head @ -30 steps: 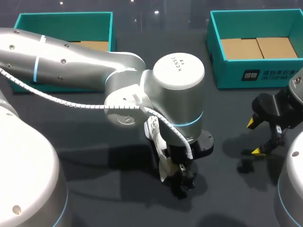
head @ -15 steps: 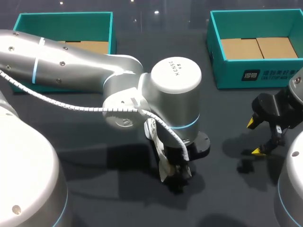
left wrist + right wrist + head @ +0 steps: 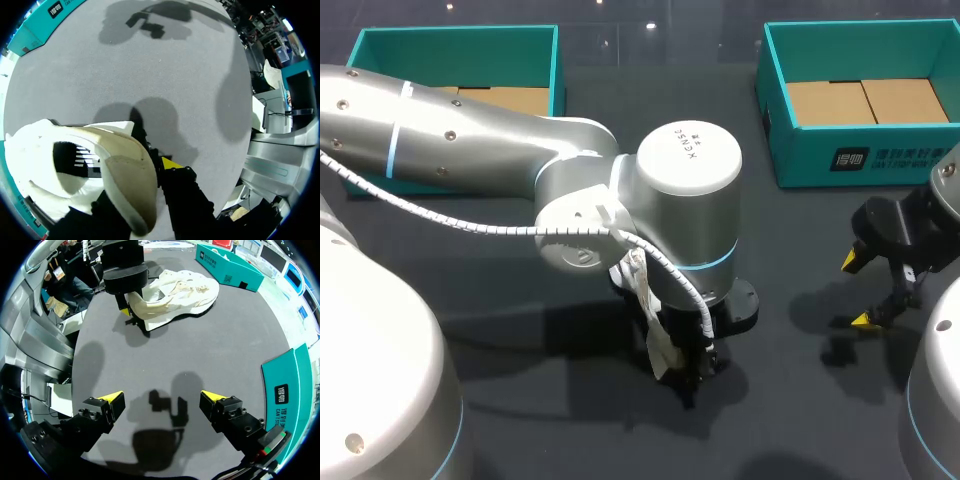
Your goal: Take the shoe out of the shoebox, open the shoe tongue, remove and reinsert the insole, then place the shoe into the shoebox
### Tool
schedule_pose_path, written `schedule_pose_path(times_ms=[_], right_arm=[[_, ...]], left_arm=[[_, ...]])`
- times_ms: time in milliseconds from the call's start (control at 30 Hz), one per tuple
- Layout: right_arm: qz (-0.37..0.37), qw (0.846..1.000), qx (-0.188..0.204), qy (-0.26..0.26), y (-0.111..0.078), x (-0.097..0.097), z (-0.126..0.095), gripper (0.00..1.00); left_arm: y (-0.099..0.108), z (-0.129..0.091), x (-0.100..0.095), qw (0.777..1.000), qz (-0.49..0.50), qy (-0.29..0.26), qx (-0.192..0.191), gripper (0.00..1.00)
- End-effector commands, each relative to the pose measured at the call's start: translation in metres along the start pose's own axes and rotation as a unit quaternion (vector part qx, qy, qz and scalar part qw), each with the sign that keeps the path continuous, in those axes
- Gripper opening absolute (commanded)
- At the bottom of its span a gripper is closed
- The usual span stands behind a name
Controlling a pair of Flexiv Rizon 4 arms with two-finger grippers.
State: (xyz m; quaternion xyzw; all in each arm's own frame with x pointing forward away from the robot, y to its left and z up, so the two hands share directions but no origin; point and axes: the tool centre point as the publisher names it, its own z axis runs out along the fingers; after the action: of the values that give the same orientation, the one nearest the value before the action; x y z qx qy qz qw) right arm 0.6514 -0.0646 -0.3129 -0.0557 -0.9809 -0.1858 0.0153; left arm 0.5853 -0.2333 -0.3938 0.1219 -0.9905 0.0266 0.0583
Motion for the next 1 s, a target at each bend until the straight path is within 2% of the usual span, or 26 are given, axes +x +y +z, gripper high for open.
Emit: schedule_pose_path(times_ms=[33,233,400,800,967,1000], right_arm=[[0.0,1.0,0.001,-0.002,0.0,0.002,0.0,1.0],[0.0,1.0,0.001,-0.002,0.0,0.002,0.0,1.0],[0.0,1.0,0.001,-0.002,0.0,0.002,0.0,1.0],[0.0,1.0,0.001,-0.002,0.0,0.002,0.0,1.0],[0.0,1.0,0.001,-0.002,0.0,0.002,0.0,1.0],[0.0,1.0,0.001,-0.002,0.0,0.002,0.0,1.0]], left_arm=[[0.006,-0.01,-0.002,1.0,0.005,0.001,0.007,0.0],[0.006,-0.037,-0.009,1.0,0.027,0.006,0.007,0.0],[0.01,-0.075,-0.016,0.999,0.046,0.01,0.006,0.0],[0.019,-0.173,-0.068,0.994,0.109,0.031,0.003,0.0],[0.024,-0.219,-0.091,0.99,0.135,0.044,-0.013,0.0],[0.024,-0.219,-0.091,0.99,0.135,0.044,-0.013,0.0]])
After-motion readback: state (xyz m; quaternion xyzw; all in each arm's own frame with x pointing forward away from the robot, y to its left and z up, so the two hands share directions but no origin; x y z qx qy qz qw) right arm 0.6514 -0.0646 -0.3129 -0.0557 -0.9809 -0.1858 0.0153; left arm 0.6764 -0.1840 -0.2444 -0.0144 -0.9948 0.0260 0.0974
